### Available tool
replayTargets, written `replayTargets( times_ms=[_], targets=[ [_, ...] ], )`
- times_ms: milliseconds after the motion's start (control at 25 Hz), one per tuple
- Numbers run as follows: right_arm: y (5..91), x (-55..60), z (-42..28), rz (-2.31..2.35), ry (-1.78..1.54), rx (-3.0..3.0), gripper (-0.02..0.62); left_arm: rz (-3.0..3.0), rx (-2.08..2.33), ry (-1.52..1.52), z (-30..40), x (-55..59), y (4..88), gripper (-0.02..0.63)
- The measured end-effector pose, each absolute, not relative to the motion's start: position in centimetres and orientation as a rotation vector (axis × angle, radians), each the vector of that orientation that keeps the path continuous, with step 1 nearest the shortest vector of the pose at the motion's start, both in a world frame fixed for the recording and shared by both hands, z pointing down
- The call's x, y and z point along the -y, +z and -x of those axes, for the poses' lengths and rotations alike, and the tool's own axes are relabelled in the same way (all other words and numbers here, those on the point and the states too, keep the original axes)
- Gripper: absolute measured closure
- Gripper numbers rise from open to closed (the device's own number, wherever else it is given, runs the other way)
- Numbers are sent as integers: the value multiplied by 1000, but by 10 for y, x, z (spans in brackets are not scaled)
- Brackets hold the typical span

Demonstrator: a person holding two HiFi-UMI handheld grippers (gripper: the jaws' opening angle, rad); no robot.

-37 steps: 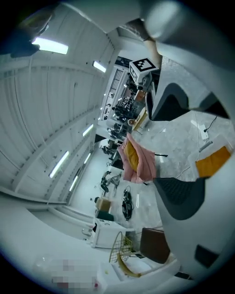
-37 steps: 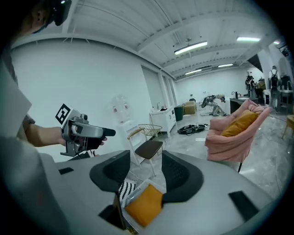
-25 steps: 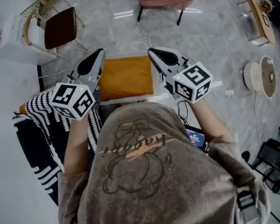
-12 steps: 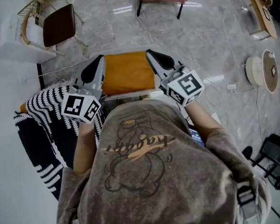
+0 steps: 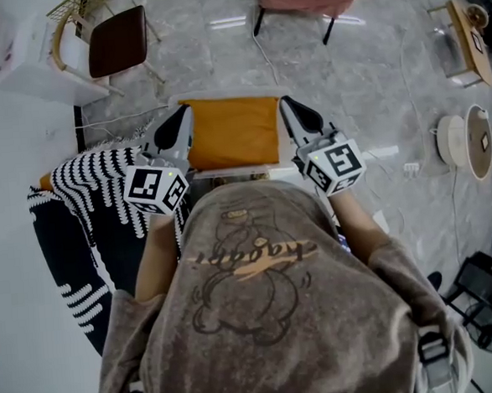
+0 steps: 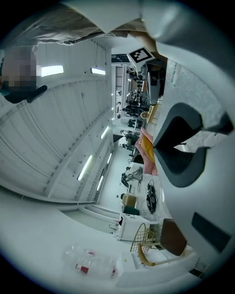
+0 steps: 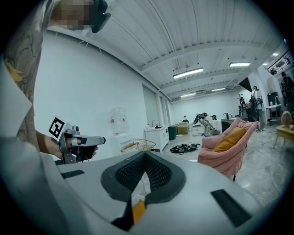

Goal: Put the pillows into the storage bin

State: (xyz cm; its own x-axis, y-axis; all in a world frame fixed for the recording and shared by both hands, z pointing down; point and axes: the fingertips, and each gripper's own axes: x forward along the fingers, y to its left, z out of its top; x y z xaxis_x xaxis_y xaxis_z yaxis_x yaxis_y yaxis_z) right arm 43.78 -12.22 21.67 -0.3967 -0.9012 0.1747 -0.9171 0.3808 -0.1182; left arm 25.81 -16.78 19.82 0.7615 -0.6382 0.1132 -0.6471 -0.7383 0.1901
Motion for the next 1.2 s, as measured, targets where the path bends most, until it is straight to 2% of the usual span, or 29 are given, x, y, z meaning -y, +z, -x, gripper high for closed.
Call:
replayTargets(
  times_ms=[1200],
  targets=[
    [227, 127, -442, -1725, 346, 2510, 592, -2659, 1109, 44, -259, 172, 197, 603]
  ],
)
